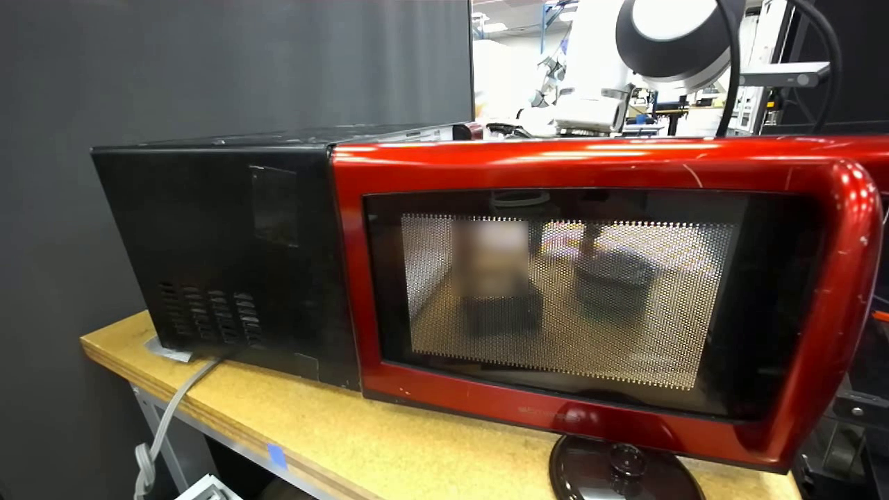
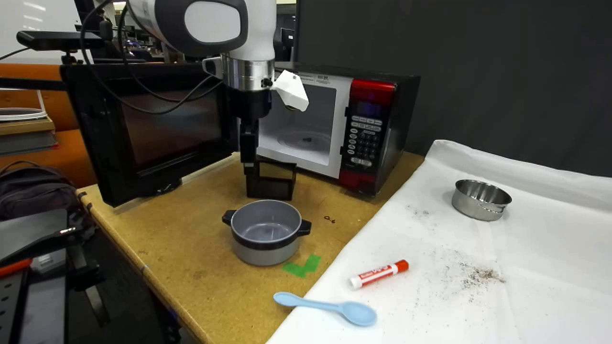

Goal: Pick the marker from the bowl and put it on the table, then open the microwave and pick the black object and put it in

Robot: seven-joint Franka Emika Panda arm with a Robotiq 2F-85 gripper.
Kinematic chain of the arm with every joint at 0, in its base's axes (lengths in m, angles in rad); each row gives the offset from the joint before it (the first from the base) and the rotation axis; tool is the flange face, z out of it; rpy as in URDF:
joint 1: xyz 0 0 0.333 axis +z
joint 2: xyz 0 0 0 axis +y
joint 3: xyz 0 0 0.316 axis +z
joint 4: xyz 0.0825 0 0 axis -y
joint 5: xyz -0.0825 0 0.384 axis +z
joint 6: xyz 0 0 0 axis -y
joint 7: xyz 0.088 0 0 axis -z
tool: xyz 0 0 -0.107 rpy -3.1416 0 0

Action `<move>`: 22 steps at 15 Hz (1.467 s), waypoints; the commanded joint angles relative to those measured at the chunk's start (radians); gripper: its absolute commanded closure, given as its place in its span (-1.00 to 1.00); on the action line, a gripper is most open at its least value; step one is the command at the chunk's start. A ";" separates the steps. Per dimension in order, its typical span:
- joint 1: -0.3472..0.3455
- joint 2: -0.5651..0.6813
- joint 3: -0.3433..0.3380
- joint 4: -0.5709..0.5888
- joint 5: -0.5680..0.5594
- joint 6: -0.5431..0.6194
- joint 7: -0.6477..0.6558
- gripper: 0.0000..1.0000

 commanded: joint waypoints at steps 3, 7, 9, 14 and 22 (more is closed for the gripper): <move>-0.062 0.052 0.064 -0.029 0.026 0.160 -0.009 -1.00; -0.053 0.107 0.045 -0.020 0.047 0.214 -0.009 -1.00; -0.048 0.131 0.040 -0.013 0.033 0.225 0.007 -1.00; -0.023 0.173 0.022 0.009 -0.001 0.233 0.049 -1.00; 0.065 0.201 -0.073 0.046 -0.078 0.226 0.182 -0.32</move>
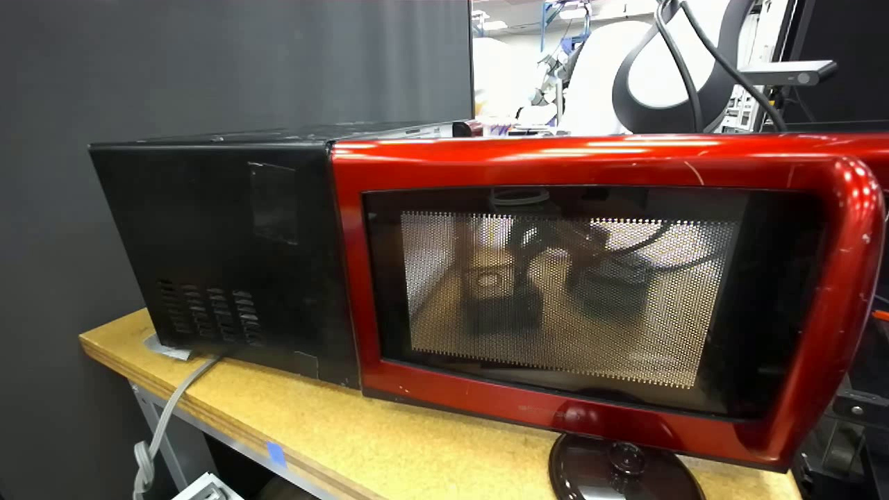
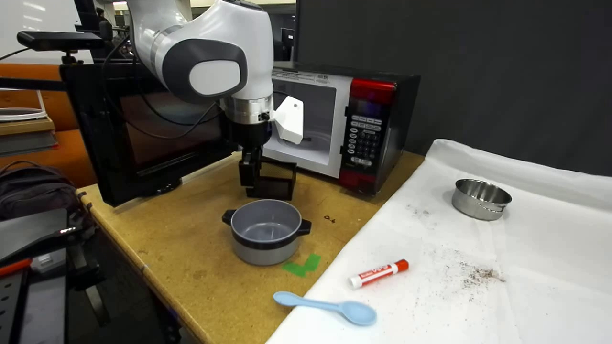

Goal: Pick the marker from the bowl and put it on the table, then open the microwave and pick the black object and put it in

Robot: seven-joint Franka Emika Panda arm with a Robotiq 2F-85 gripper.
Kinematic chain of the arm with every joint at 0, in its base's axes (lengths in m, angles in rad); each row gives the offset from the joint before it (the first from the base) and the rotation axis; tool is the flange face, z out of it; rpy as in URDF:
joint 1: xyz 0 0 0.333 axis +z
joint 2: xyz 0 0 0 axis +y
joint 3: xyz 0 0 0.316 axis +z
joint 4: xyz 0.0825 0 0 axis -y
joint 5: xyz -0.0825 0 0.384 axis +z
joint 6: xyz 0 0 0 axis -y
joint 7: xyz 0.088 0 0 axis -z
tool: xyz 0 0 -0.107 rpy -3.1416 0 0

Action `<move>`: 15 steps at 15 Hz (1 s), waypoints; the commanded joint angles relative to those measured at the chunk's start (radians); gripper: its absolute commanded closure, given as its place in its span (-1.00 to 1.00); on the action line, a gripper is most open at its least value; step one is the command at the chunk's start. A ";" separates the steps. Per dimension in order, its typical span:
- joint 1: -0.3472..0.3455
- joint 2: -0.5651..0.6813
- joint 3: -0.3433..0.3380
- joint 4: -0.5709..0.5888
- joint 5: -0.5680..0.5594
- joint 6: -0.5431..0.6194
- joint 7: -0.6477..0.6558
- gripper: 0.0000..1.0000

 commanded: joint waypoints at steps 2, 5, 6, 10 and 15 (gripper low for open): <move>0.055 0.020 -0.064 0.027 -0.052 0.015 0.084 -0.02; 0.067 0.021 -0.077 0.031 -0.069 0.019 0.120 0.42; 0.070 0.020 -0.079 0.033 -0.073 0.018 0.131 0.52; 0.084 0.017 -0.082 0.036 -0.085 0.023 0.161 0.96; 0.096 0.013 -0.081 0.040 -0.110 0.046 0.195 1.00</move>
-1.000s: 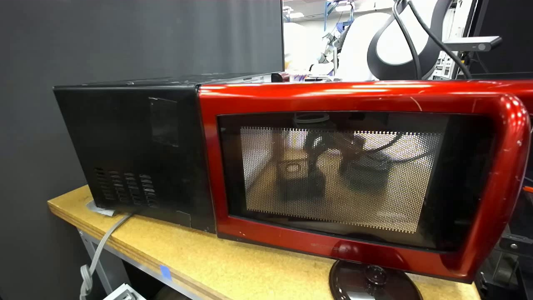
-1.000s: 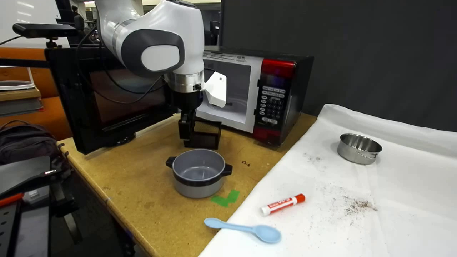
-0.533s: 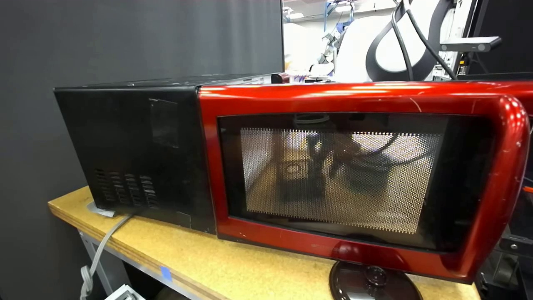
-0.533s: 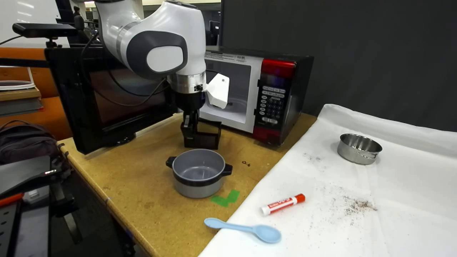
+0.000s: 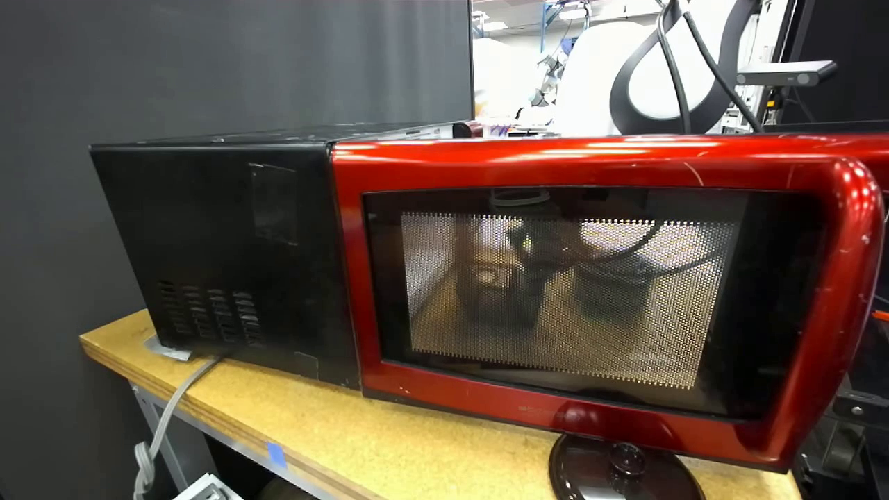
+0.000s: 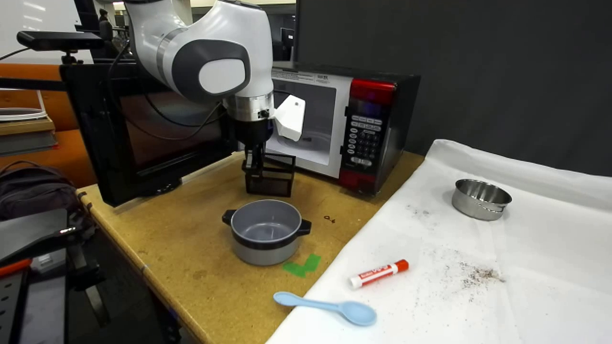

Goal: Pick the marker from the bowl and put it on the table, then open the microwave and pick the black object and put it in

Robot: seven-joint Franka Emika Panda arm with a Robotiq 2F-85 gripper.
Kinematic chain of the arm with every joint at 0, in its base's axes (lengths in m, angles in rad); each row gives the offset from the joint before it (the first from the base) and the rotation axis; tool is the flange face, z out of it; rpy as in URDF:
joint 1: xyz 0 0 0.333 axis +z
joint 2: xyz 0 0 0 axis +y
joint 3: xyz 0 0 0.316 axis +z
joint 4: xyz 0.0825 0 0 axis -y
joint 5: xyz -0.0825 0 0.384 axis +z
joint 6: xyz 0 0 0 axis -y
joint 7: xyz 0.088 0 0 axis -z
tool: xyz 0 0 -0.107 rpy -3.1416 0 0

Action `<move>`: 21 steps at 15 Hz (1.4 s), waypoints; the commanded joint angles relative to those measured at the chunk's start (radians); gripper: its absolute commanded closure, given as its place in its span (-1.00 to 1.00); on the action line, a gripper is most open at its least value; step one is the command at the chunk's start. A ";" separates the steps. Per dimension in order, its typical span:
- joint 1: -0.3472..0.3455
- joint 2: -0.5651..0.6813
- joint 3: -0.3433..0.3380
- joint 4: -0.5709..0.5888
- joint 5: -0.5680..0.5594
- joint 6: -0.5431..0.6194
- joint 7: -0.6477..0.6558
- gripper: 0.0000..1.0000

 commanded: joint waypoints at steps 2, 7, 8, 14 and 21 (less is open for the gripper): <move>0.018 0.011 -0.009 0.014 -0.036 0.066 0.049 0.99; 0.014 -0.012 0.018 0.001 -0.085 0.173 0.109 0.99; 0.020 -0.009 0.017 0.007 -0.105 0.189 0.129 0.99; 0.080 0.025 -0.007 0.096 -0.205 0.245 0.262 0.99; 0.205 0.112 -0.116 0.206 -0.260 0.305 0.408 0.99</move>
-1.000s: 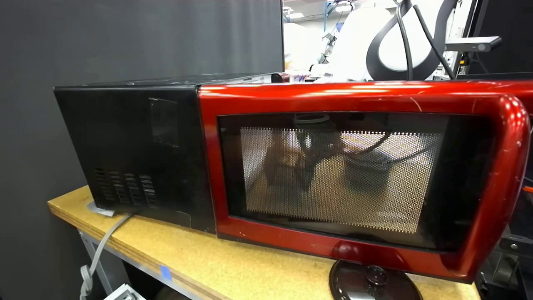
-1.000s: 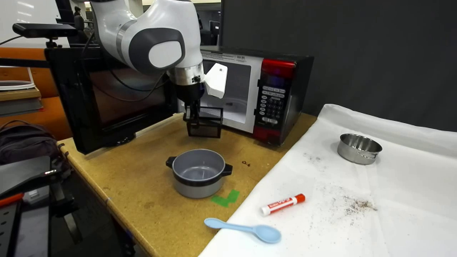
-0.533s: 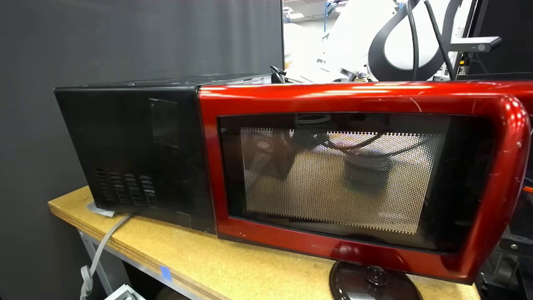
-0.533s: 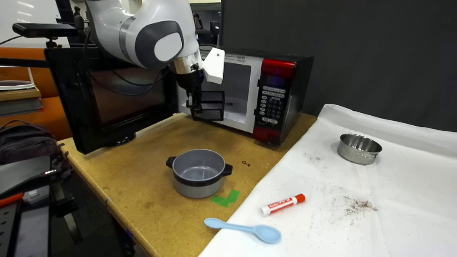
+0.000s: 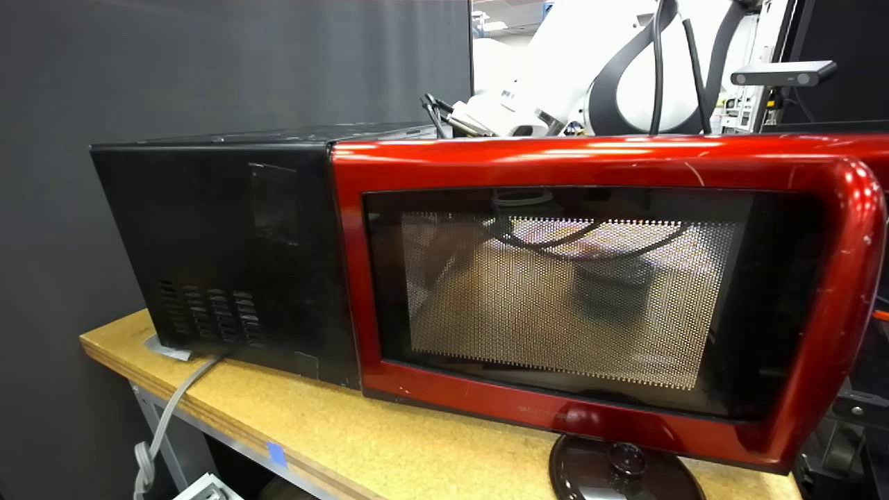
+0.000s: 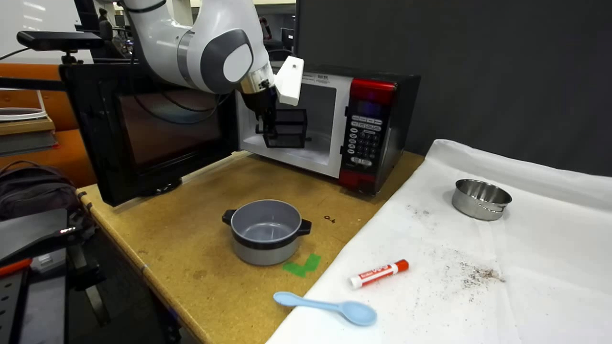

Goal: Pick the marker from the bowl and put it on the table, then open the microwave and pick the black object and put it in

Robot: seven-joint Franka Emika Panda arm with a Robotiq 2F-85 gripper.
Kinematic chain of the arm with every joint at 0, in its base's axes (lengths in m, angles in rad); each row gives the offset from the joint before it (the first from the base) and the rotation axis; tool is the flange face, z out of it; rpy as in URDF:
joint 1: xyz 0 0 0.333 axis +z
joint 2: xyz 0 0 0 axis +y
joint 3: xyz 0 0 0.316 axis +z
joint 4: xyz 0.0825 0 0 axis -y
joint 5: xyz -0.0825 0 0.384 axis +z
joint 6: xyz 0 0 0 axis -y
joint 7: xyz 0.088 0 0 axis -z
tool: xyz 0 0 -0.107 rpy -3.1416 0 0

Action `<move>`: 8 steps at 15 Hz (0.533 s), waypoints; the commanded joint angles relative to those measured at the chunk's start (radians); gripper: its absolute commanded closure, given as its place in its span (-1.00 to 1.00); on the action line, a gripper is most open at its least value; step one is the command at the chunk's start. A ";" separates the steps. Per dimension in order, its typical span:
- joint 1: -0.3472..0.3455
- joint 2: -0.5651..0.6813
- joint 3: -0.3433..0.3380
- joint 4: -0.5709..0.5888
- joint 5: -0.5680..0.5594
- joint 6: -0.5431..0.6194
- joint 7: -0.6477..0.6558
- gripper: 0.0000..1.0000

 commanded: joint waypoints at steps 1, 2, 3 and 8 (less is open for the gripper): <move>0.066 0.076 -0.072 0.081 -0.048 0.037 0.077 0.99; 0.081 0.098 -0.087 0.103 -0.053 0.034 0.089 0.99; 0.095 0.117 -0.102 0.124 -0.059 0.032 0.103 0.99; 0.152 0.161 -0.144 0.206 -0.087 0.048 0.173 0.99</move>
